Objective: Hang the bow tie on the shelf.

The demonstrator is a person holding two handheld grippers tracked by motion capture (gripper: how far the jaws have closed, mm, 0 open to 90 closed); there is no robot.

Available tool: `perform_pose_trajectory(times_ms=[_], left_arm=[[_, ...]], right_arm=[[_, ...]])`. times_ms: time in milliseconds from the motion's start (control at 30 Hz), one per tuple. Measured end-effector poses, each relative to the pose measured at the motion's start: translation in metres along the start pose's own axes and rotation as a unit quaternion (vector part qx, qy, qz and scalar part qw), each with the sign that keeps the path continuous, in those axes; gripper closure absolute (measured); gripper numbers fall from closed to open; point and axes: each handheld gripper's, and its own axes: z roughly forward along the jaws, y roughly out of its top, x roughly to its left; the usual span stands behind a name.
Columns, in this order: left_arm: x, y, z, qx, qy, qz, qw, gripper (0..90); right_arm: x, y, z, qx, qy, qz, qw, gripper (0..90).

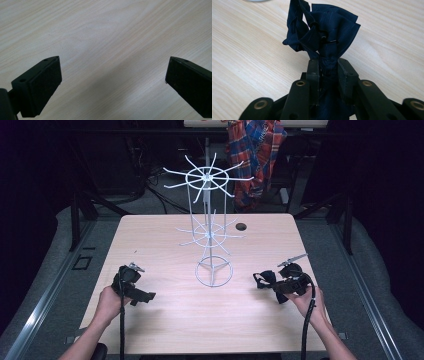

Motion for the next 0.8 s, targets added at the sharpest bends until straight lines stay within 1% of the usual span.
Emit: perform_pose_trajectory(times_ms=[67, 167, 200, 233, 300, 367, 467, 500, 600, 667, 700, 800], left_arm=[[0.0, 0.0, 0.0, 0.0, -0.001, -0.001, 1.0, 0.7], [0.0, 0.0, 0.0, 0.0, -0.001, -0.001, 1.0, 0.7], [0.0, 0.0, 0.0, 0.001, -0.001, -0.001, 1.0, 0.7], [0.0, 0.0, 0.0, 0.001, -0.001, -0.001, 1.0, 0.7], [0.0, 0.0, 0.0, 0.001, -0.001, -0.001, 1.0, 0.8], [0.0, 0.0, 0.0, 0.001, 0.0, -0.001, 1.0, 0.8], [-0.001, 0.0, 0.0, 0.001, -0.001, -0.001, 1.0, 0.8], [-0.001, 0.0, 0.0, 0.001, -0.001, -0.001, 1.0, 0.8], [-0.001, 0.0, 0.0, 0.001, 0.0, -0.002, 1.0, 0.8], [-0.001, 0.0, 0.0, 0.002, -0.001, -0.003, 1.0, 0.8], [-0.001, 0.0, 0.0, 0.003, -0.001, -0.001, 1.0, 0.8], [-0.002, 0.0, 0.001, 0.002, -0.001, -0.002, 1.0, 0.8]], right_arm=[[0.001, 0.002, -0.003, -0.004, -0.002, -0.004, 1.0, 73.1], [0.003, 0.003, -0.005, -0.007, -0.001, -0.003, 1.0, 73.1], [0.003, 0.003, -0.005, -0.014, 0.001, -0.004, 0.9999, 73.1], [0.004, 0.005, -0.008, -0.015, 0.005, -0.003, 0.9999, 73.0], [0.005, 0.005, -0.008, -0.018, 0.006, -0.002, 0.9998, 73.1], [0.006, 0.008, -0.01, -0.023, 0.014, -0.004, 0.9996, 73.0], [0.007, 0.01, -0.011, -0.027, 0.012, -0.004, 0.9996, 73.0], [0.007, 0.012, -0.012, -0.03, 0.017, -0.006, 0.9994, 73.0], [0.009, 0.014, -0.013, -0.038, 0.021, -0.005, 0.999, 73.0], [0.009, 0.015, -0.013, -0.038, 0.018, -0.008, 0.9991, 73.1], [0.01, 0.017, -0.014, -0.04, 0.022, -0.005, 0.9989, 73.1], [0.01, 0.018, -0.015, -0.042, 0.023, -0.008, 0.9988, 73.0]])
